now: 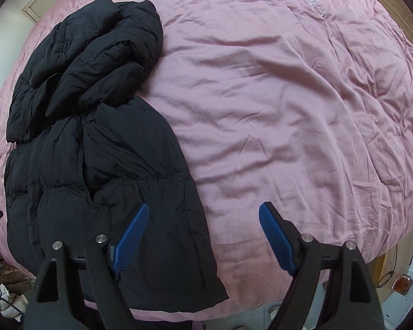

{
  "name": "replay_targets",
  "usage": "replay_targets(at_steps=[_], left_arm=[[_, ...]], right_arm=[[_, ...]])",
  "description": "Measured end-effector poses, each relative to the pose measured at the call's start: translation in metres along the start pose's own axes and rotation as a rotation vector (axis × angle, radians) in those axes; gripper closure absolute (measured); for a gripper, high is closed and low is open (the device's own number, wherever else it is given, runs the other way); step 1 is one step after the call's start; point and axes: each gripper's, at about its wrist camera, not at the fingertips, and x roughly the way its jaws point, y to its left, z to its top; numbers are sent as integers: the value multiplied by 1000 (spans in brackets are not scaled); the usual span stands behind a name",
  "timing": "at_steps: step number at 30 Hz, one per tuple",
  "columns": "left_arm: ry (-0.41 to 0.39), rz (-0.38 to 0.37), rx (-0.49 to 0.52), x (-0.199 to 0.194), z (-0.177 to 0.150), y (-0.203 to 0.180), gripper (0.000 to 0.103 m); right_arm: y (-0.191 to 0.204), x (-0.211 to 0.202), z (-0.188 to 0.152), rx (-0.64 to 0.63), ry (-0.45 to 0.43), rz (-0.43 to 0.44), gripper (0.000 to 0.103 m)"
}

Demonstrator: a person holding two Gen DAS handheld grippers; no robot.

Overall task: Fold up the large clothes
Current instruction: 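Move both open tools to the coat's long side edge, then grasp the coat edge with both tools and lift it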

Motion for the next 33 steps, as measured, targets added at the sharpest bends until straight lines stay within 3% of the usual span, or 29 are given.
replay_targets(at_steps=[6, 13, 25, 33], left_arm=[[70, -57, -48, 21, -13, 5, 15], [141, -181, -137, 43, -24, 15, 15], [195, -274, -189, 79, -36, 28, 11], [222, -424, -288, 93, -66, 41, 10]], right_arm=[[-7, 16, -16, 27, 43, 34, 20], [-6, 45, -35, 32, 146, 120, 20], [-3, 94, -49, 72, 281, 258, 17], [-7, 122, -48, 104, 350, 333, 14]])
